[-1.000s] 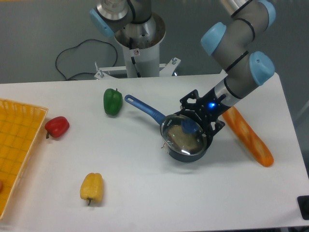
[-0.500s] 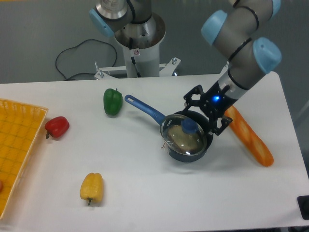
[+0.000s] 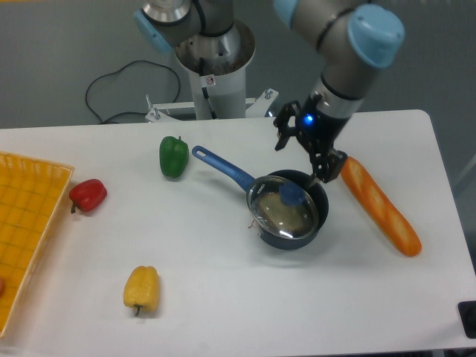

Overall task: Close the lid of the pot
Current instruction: 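Open the gripper and raise it away from the lid knob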

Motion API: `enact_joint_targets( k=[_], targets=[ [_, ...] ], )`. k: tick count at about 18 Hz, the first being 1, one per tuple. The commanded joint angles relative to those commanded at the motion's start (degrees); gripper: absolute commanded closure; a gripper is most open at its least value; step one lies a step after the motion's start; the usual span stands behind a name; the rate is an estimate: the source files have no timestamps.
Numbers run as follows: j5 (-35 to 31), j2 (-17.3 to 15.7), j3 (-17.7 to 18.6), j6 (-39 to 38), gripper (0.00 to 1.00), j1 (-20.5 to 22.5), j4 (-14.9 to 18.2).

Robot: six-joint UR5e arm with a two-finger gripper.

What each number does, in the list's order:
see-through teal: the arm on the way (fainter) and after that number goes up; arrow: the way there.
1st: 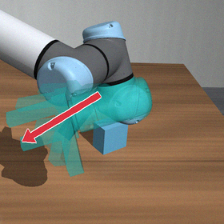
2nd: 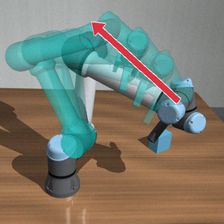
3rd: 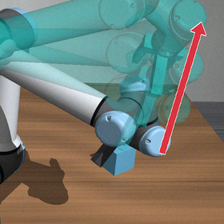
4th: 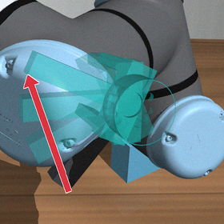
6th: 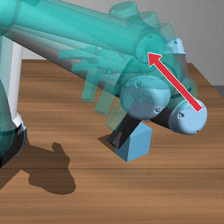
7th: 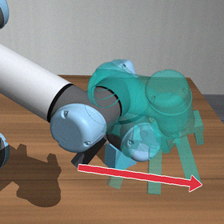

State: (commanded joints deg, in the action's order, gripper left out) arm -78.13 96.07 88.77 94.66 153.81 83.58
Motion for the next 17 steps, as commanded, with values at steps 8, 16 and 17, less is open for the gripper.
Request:
enact_joint_targets(
  k=[8, 16, 17],
  targets=[
    [-8.8, -2.46, 0.7, 6.86, 0.0, -2.81, -0.7],
    [-8.8, -4.14, 1.41, 9.84, 0.0, -1.94, -0.7],
    [-8.8, -4.14, 1.41, 9.84, 0.0, -1.85, -0.62]
  ],
)
